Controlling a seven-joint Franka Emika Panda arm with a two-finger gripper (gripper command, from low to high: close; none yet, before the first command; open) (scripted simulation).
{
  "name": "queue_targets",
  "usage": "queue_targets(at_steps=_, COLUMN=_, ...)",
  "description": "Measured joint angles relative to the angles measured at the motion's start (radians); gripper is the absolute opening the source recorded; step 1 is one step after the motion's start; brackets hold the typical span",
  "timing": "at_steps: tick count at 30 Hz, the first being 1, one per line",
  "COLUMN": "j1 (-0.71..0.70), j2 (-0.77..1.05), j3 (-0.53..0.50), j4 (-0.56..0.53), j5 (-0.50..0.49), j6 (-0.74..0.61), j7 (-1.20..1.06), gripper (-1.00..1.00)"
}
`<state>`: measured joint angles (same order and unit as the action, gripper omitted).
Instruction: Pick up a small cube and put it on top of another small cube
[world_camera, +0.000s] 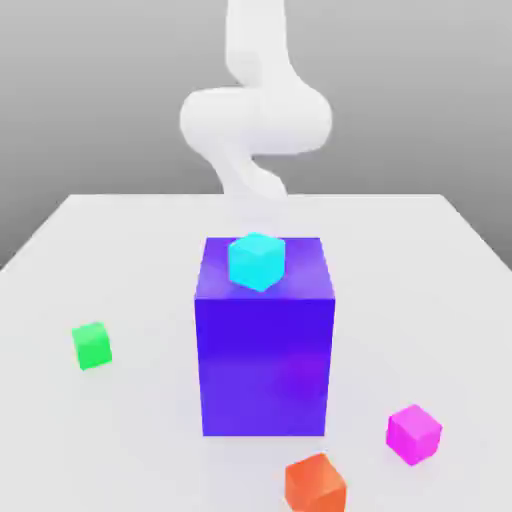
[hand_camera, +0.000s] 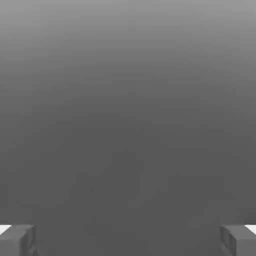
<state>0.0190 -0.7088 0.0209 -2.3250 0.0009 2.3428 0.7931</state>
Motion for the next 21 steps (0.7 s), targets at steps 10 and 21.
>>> queue_targets(at_steps=10, j1=0.079, j2=0.368, j3=0.093, j4=-0.101, j5=-0.013, j6=0.173, j7=-0.015, gripper=0.00)
queue_targets(at_steps=21, j1=0.188, j2=0.768, j3=0.180, j4=-0.210, j5=-0.080, j6=0.359, j7=0.006, gripper=0.00)
